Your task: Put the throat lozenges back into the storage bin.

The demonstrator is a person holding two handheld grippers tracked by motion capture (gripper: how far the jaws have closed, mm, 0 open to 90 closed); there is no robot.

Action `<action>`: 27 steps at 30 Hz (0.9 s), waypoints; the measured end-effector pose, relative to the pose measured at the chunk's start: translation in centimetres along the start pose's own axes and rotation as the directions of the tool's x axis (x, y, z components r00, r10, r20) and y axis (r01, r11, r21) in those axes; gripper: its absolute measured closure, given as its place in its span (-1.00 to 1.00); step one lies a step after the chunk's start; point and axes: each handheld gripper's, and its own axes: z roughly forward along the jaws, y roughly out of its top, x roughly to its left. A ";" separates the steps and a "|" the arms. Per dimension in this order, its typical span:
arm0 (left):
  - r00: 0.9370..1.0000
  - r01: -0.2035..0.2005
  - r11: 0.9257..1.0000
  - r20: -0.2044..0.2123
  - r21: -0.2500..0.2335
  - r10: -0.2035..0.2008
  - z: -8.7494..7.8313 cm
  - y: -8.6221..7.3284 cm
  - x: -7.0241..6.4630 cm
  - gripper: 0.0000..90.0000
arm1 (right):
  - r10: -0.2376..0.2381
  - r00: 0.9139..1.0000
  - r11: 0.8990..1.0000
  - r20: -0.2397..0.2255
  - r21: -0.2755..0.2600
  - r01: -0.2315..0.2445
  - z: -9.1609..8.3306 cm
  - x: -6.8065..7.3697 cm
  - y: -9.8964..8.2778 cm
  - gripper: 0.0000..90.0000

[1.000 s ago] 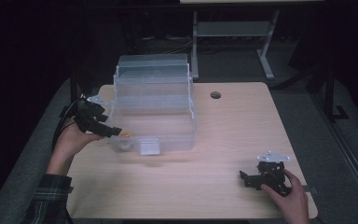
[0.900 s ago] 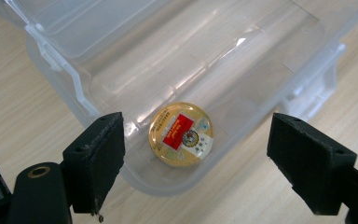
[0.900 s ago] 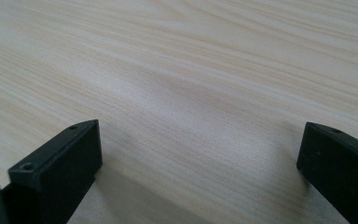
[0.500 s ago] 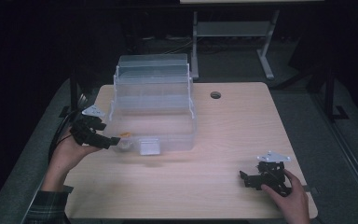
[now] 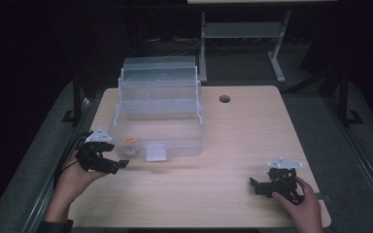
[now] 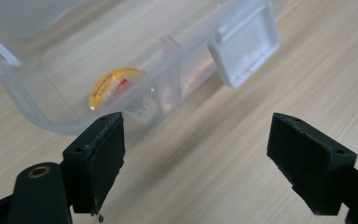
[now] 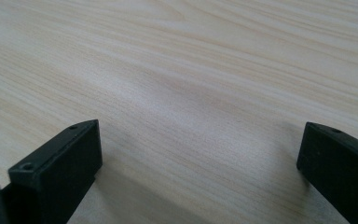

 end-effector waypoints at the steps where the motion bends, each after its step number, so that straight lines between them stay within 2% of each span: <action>1: 1.000 0.005 1.000 0.001 -0.004 -0.005 0.1 -0.2 -0.1 -0.59 | 0.000 1.000 1.000 0.000 0.000 0.000 0.0 0.0 0.0 -1.00; 7: 1.000 0.005 1.000 0.013 -0.030 -0.005 0.8 -1.8 -0.7 -0.59 | 0.001 1.000 1.000 0.000 0.000 -0.001 0.0 0.0 0.0 -1.00; 8: 1.000 -0.007 0.999 0.016 -0.036 0.008 0.9 -2.0 -0.8 -0.59 | 0.001 1.000 1.000 0.000 0.000 -0.001 0.0 0.0 0.0 -1.00; 15: 1.000 -0.019 0.999 0.021 -0.047 0.020 1.9 -3.6 -1.4 -0.60 | -0.001 1.000 1.000 0.000 0.000 0.001 0.0 0.0 0.0 -1.00; 27: 1.000 -0.019 0.998 0.011 -0.067 0.019 3.2 -6.2 -2.2 -0.62 | 0.001 1.000 1.000 0.001 0.000 -0.001 0.0 0.0 0.0 -1.00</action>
